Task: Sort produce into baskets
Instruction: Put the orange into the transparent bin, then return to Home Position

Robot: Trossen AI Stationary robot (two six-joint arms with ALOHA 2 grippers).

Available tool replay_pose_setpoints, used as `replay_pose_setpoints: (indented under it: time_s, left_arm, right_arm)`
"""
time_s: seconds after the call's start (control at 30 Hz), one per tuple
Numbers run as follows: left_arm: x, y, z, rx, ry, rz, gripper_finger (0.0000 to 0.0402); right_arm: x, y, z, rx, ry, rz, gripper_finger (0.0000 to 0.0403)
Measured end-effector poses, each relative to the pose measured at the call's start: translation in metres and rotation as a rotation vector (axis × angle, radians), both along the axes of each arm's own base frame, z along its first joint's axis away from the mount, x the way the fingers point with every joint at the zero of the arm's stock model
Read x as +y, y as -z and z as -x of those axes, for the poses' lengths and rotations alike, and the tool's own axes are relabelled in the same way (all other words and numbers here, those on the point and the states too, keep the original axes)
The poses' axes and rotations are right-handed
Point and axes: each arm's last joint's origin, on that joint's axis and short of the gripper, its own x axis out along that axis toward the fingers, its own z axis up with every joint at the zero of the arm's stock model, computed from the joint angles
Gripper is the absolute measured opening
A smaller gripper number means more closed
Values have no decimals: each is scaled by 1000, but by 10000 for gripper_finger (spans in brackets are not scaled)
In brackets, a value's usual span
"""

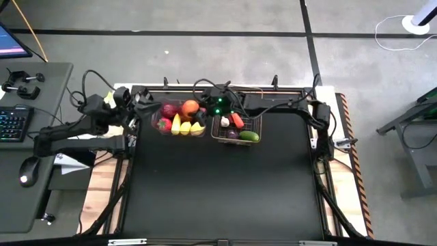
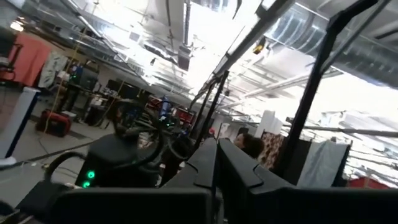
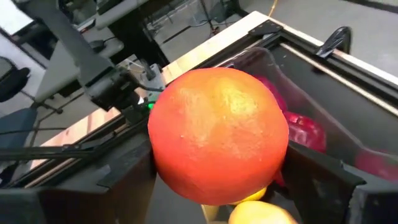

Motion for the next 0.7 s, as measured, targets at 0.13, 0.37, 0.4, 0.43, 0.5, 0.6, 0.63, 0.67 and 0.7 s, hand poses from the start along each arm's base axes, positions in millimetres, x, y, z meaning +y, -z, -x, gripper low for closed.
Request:
replay_pose_setpoints:
  time_s: [0.13,0.37,0.4,0.43,0.5,0.6,0.63,0.67,0.7]
  left_arm:
    - [1,15,-2,-26,7,43,1]
    - [1,25,-3,-62,12,54,0]
    - [1,25,-3,-64,10,48,0]
    - [1,24,-3,-67,10,48,0]
    - [1,24,-2,-72,7,45,0]
    - [1,23,1,-82,-2,28,0]
    - [1,22,2,-85,-4,22,0]
    - [0,22,3,-88,-6,18,0]
    - [0,21,4,-92,-7,13,0]
  right_arm:
    - [-1,0,0,4,32,16,305]
    - [-3,3,0,9,7,-35,351]
    - [-3,4,1,20,7,-38,368]
    - [-3,5,1,29,8,-40,383]
    - [-3,5,1,35,39,-26,392]
    - [-7,4,2,36,68,0,379]
    - [-10,2,3,32,75,1,376]
    - [-13,-2,3,21,80,0,373]
    - [-18,-7,3,7,77,-4,372]
